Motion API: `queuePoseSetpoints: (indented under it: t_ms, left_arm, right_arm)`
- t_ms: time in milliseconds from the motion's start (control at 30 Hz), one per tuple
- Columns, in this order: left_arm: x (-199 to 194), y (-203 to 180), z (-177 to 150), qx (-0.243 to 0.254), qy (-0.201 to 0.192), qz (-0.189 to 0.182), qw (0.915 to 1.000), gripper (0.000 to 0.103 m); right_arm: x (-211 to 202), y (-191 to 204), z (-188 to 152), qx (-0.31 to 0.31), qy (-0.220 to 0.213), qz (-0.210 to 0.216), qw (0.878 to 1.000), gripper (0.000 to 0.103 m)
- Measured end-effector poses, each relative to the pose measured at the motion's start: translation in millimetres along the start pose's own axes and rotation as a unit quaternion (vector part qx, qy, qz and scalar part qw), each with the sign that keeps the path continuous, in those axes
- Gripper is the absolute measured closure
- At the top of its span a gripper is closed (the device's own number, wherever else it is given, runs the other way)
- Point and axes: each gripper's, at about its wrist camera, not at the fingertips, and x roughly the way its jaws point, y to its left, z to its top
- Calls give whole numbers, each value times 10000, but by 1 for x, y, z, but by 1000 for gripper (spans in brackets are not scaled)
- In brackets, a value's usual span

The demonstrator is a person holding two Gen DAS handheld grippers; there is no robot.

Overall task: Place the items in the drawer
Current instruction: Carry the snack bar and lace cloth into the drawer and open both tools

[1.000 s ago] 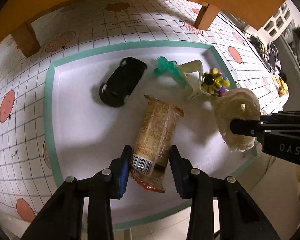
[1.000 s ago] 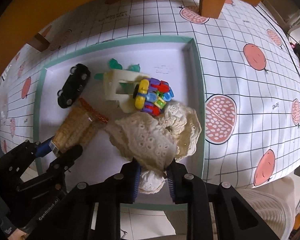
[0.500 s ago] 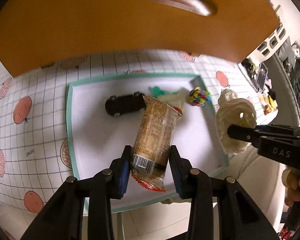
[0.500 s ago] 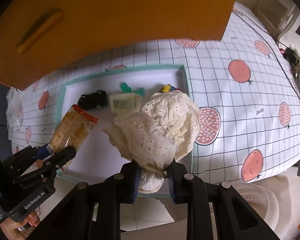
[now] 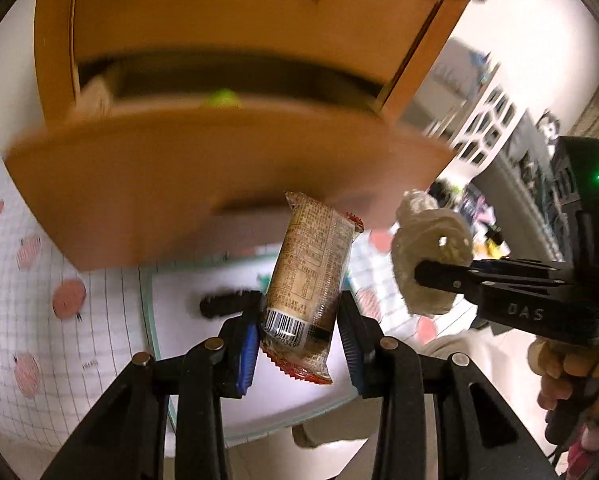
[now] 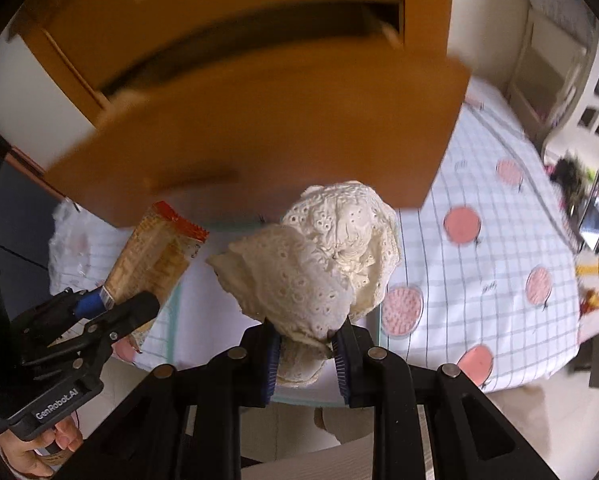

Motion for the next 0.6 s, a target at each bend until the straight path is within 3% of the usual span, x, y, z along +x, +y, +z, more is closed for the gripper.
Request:
queuePoseSetpoints:
  t_ms: [200,600]
  left_arm:
    - [-41,-12,28,134,-546,-127,9983,65]
    - [-80,-12,87,171,-1126,1,9935,65]
  right_arm:
    - [-48,14,25,-134,-498,72,9986,78]
    - [-103,28,78,-263,-1061,-120,9939,78]
